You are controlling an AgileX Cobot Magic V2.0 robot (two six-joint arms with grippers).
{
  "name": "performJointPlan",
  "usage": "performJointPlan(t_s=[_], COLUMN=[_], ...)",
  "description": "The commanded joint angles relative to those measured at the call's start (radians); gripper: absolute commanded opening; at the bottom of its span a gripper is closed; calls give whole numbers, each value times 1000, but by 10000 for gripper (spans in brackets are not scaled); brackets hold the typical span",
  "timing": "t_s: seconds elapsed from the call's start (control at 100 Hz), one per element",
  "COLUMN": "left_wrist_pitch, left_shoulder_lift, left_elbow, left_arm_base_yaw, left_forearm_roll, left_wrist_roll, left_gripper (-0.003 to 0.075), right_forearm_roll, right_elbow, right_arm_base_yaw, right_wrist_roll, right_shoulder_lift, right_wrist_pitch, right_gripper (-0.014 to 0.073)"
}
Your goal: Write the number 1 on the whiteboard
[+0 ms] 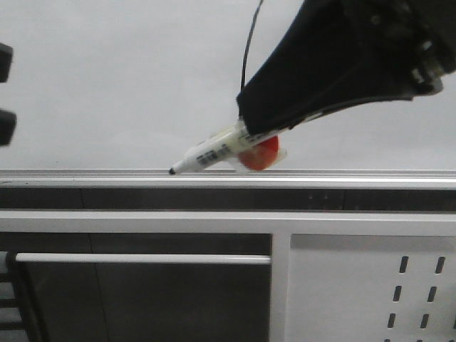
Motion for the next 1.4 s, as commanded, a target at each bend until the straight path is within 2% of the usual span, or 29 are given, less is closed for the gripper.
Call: performJointPlan(t_s=[0.0, 0.14, 0.53, 0.96, 1.39], left_wrist_pitch=[-25, -20, 33, 40, 46], left_shoulder_lift=[40, 81, 87, 89, 89], left_elbow=[-33, -33, -66, -74, -74], left_arm_base_yaw=[-2, -2, -2, -2, -2], left_forearm_roll=[59, 123, 126, 127, 143], left_wrist_roll=[-3, -3, -3, -2, -2], left_gripper=[309, 312, 312, 306, 306], right_forearm_roll=[43, 73, 110, 130, 140], right_elbow=[-47, -65, -197, -280, -282], right_arm_base_yaw=[15, 16, 55, 75, 98], right_wrist_roll=[-4, -4, -4, -8, -8], right_shoulder_lift=[3, 7, 74, 111, 113], right_wrist_pitch=[-46, -46, 85, 92, 77], right_gripper=[-50, -50, -50, -50, -50])
